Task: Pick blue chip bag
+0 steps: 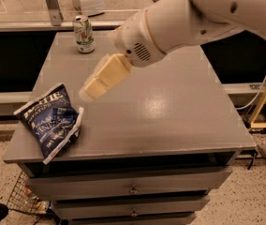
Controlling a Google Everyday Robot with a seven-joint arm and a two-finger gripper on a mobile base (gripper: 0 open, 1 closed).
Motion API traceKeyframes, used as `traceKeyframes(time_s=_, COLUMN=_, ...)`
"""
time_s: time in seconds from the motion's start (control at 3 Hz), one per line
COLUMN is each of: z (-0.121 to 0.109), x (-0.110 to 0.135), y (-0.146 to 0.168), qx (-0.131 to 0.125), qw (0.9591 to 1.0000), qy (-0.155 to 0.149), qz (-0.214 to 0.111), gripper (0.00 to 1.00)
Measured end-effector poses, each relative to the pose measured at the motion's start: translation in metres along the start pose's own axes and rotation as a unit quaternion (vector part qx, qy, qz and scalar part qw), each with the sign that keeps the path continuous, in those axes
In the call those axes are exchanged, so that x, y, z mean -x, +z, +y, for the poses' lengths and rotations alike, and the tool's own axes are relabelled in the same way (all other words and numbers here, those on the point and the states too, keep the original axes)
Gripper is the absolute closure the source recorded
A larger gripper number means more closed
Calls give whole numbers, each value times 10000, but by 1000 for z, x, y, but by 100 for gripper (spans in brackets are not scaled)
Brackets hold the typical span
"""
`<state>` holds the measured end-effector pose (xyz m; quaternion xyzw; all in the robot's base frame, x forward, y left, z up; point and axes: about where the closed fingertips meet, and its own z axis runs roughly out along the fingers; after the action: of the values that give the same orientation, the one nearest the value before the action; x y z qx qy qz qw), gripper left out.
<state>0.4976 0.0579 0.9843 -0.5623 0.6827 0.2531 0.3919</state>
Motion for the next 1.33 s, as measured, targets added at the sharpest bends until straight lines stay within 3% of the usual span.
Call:
traceKeyframes(time_s=0.67, z=18, x=5, y=83, qx=-261, qw=9945, qy=-133, qz=1005, gripper=0)
traceKeyframes(time_s=1.33, z=40, x=-12, y=141, qx=-22, qw=9933, qy=102, qz=1155, gripper=0)
